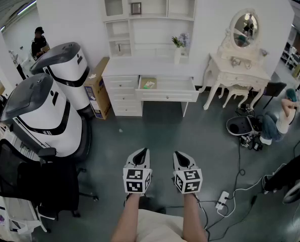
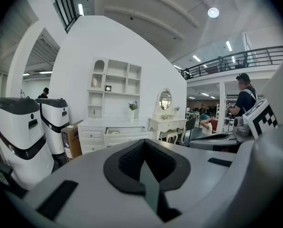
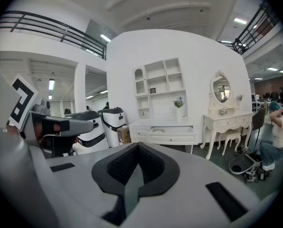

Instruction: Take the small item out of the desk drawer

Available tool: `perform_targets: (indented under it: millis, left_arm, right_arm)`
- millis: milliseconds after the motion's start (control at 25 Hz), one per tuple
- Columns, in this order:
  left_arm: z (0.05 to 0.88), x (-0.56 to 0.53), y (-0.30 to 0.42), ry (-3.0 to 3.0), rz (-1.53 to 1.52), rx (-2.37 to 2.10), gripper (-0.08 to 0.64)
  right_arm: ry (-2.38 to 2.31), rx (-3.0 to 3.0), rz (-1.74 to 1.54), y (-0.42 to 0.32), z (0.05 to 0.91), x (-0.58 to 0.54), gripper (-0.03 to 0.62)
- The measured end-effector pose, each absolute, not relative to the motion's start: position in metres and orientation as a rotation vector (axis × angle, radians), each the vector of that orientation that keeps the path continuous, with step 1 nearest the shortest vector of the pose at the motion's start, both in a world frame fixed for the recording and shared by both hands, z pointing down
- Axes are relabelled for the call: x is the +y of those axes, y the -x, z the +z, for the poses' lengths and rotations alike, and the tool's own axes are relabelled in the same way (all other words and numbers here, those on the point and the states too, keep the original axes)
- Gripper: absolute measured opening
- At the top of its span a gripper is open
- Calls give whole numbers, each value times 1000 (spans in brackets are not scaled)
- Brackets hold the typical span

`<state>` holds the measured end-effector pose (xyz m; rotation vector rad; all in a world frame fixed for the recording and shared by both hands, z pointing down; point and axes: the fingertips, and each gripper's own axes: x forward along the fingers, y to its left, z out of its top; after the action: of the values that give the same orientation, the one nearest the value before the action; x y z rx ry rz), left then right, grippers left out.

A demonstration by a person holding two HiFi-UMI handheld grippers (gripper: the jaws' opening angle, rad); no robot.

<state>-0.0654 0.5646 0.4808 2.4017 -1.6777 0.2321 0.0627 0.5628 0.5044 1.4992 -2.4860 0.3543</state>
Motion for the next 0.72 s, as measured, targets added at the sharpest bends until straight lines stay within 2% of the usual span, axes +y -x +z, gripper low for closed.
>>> perform_targets:
  millis: [240, 720]
  left_arm:
    - [483, 566, 57, -2408, 258, -1657, 15]
    - [485, 554, 85, -2349, 163, -1722, 15]
  right_arm:
    - [-1501, -2498, 357, -67, 503, 561, 25]
    - [-1493, -2540, 544, -76, 526, 541, 25]
